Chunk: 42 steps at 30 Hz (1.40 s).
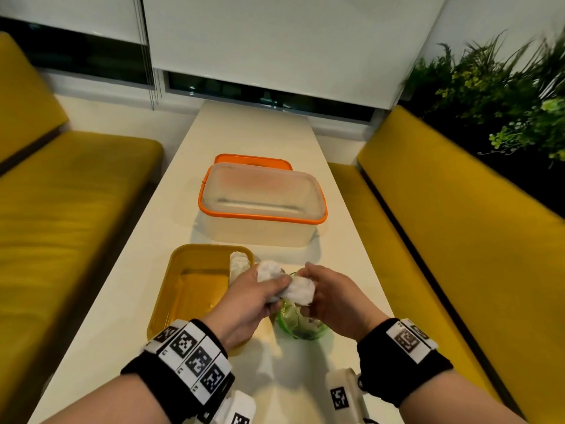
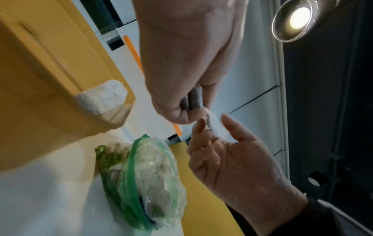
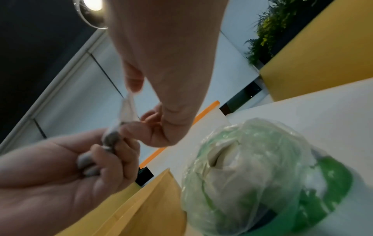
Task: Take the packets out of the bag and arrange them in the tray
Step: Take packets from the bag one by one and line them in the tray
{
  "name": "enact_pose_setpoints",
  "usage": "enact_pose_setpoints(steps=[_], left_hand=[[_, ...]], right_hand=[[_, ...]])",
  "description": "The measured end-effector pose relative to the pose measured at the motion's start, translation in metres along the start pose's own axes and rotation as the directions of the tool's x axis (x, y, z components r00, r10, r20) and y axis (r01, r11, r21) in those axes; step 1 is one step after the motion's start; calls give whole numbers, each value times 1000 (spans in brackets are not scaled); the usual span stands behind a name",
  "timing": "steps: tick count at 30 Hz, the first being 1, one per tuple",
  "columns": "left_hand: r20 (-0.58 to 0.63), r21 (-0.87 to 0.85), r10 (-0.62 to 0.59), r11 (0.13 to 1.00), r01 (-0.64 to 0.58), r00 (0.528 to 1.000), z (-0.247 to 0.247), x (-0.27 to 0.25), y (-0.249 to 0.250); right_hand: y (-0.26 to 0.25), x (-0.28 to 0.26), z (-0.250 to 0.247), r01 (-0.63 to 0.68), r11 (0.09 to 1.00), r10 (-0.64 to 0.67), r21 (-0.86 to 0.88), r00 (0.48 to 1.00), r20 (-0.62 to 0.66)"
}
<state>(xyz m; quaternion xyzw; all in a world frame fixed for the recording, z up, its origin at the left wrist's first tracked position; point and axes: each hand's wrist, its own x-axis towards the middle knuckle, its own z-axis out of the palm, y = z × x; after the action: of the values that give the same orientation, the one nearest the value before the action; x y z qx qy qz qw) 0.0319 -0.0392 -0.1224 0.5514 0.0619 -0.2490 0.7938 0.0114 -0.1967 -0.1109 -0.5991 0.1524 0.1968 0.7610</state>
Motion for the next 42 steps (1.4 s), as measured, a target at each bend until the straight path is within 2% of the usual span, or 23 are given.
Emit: enact_pose_setpoints(steps=[2,4,8,11,14,17,18,20,21,22,23,27,30,33,35,39,42], left_hand=[[-78,-100,32,994,-40,996,-5,4,3],[-92,-148,31,988,-45,995,-10,5,5],[-19,-195,-32,980,27,999,-16,-1,8],[-5,-342,-131,932,121,991,-24,0,11],[53,-375,-216,901,220,975,-31,-2,16],[260,-299,-244,900,318,934,-31,-12,23],[312,-266,-243,906,330,919,-30,-16,25],[336,-172,-221,941,290,916,-30,-22,26],[325,-137,-202,956,258,924,-31,-23,24],[314,-124,-187,964,236,931,-32,-23,23],[302,-124,-177,967,223,937,-33,-22,22],[254,-64,-150,983,171,955,-34,-18,16],[246,-4,-120,992,124,962,-29,-19,11],[248,-73,-147,983,170,958,-28,-21,14],[209,-110,-133,981,158,969,-30,-19,18],[71,63,-36,998,32,997,-32,-15,18],[-25,59,-4,998,6,1000,-47,-18,20]], right_hand=[[1,1,3,82,997,-82,-10,996,-23],[2,2,9,181,974,-193,-134,978,-83],[-12,4,21,312,900,-373,-303,913,-167],[-33,-2,25,353,831,-444,-430,886,-132],[-49,-10,34,354,788,-419,-504,908,-17],[-53,-14,50,314,781,-256,-540,949,183],[-51,-12,55,303,722,-212,-622,953,218],[-47,-5,60,297,490,-223,-820,952,212],[-44,-2,60,296,377,-263,-877,943,205],[-41,1,60,290,314,-305,-904,932,194],[-38,2,59,285,293,-341,-913,923,178],[-24,2,56,300,345,-429,-889,893,134],[-18,5,57,315,294,-473,-902,868,148],[-17,7,50,299,322,-519,-899,849,96],[-18,6,46,278,325,-543,-904,837,62],[-21,2,48,283,243,-539,-928,834,113],[-31,7,53,305,182,-550,-935,820,160]])
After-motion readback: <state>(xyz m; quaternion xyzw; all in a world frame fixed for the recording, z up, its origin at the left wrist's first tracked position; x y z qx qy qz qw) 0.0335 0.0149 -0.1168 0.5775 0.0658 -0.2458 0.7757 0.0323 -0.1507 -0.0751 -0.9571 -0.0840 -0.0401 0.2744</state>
